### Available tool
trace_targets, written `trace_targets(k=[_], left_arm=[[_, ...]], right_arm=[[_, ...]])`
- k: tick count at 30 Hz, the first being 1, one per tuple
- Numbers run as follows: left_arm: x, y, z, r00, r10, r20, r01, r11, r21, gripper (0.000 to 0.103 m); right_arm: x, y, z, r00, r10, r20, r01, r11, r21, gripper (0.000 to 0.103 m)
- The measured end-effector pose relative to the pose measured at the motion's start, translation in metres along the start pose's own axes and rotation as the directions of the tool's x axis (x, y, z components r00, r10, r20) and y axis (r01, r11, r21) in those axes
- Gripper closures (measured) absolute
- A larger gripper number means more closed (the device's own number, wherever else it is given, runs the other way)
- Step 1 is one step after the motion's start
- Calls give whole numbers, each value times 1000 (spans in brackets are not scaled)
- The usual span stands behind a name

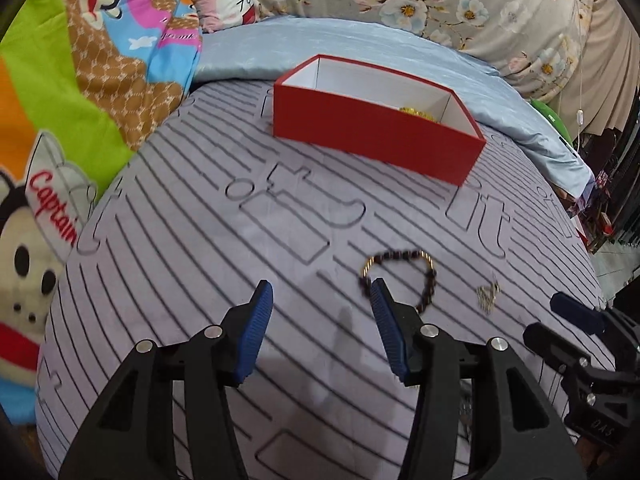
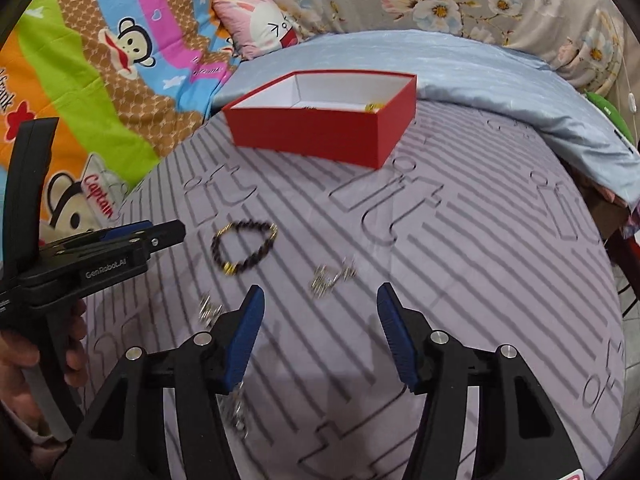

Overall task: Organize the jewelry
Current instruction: 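Grasp black bead bracelet with left gripper while right grasps silver link band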

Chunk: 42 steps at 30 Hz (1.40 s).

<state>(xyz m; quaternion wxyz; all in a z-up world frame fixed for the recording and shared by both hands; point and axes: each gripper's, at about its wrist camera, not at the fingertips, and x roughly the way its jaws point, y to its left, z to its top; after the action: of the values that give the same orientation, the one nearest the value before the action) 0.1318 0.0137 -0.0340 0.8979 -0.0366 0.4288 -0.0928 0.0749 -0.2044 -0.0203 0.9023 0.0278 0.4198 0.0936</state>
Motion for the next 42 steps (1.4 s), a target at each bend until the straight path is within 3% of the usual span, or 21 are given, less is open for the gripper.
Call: trace_targets(k=[7,21,24,26,34,42], left_arm=[[-7,-3,-25,1000,-15,-25,15,1000,-20,54],[-12,3,-34,999,-16,-34,14,999,-52,54],[-11,3,-35,999,-15,-40,13,999,-53,54],[-11,2,-36,999,-16,-41,14,999,-51,54],[-9,-6,-30,999,-29,-41,27,999,-35,54],[8,-29,-9,999,-45,-20,45,999,11,48]], right_arm=[[-6,25,-28,998,44,-35,-45,999,-26,53],[12,46,-47,995,58,-82,-64,995,-73,64],[12,49,-49,996,38,-78,-45,994,-95,72],[12,50,-49,997,21,-76,-29,993,-113,85],[9,39,-49,997,28,-71,-32,998,-61,94],[4,16,-49,997,15,-75,-14,1000,15,94]])
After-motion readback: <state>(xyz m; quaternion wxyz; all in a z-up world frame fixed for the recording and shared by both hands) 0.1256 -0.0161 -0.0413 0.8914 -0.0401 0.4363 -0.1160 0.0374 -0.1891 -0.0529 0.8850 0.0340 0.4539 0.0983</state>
